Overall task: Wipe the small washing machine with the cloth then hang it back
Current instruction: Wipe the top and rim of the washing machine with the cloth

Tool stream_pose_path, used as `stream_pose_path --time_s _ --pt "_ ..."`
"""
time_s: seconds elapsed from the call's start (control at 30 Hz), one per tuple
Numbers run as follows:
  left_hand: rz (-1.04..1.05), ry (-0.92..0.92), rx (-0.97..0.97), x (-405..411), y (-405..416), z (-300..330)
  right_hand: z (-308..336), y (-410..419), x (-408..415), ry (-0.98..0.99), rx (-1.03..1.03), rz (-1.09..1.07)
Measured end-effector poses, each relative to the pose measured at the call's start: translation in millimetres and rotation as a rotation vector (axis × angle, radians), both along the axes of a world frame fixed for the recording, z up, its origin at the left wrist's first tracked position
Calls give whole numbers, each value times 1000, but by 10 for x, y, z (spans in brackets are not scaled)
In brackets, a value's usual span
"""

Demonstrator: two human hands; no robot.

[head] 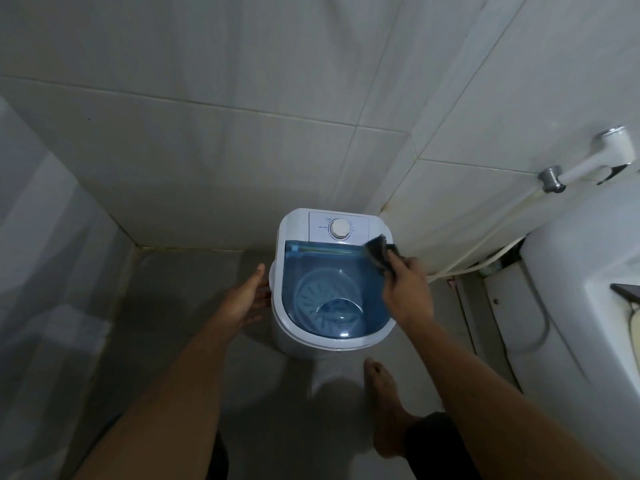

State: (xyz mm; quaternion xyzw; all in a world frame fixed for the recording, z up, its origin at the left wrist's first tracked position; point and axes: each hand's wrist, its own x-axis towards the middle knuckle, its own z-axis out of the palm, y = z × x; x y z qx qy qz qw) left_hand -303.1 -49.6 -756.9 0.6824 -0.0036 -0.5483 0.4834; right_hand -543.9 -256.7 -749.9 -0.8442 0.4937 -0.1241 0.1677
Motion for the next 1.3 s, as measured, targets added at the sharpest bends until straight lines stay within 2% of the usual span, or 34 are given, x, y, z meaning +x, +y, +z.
stream_pose_path --time_s 0.07,0.17,0.33,0.4,0.47,0.57,0.63,0.7,0.83,0.93,1.0,1.07,1.17,1.23,1.3 --pt "-6 3 1 -4 1 4 -53 -82 -87 48 71 -123" --pt "-18 1 -4 -6 -1 11 -139 183 -120 45 44 -123" --pt "-8 -7 2 -4 -1 -10 -167 766 -178 21 4 251" --pt "-7 -6 9 -15 -8 -5 -109 809 -238 10 22 321" --pt "-4 -3 5 -26 -1 4 -93 758 -334 -19 15 231" --pt "-9 -10 -1 -44 14 11 -121 686 -447 -48 28 -91" --pt "-13 -11 -2 -54 17 19 -181 804 -448 -31 46 -134" --pt "-13 -14 0 -45 13 26 -248 1030 -408 -33 28 -53" --pt "-15 -17 9 -27 18 5 -303 1493 -267 -11 15 272" --pt "-22 -19 11 -16 21 -19 -172 1487 -210 11 2 462" --pt "-24 -14 12 -10 22 -26 -103 1276 -207 -88 29 349" --pt "-17 -13 13 -4 21 -28 -90 944 -219 -172 77 96" --pt "-24 -16 11 -9 27 -12 -121 634 -228 -89 76 -165" --pt "-22 -17 7 -7 29 -7 -159 697 -198 14 44 -195" --pt "-19 -16 13 5 25 -17 -210 913 -153 58 -7 -136"
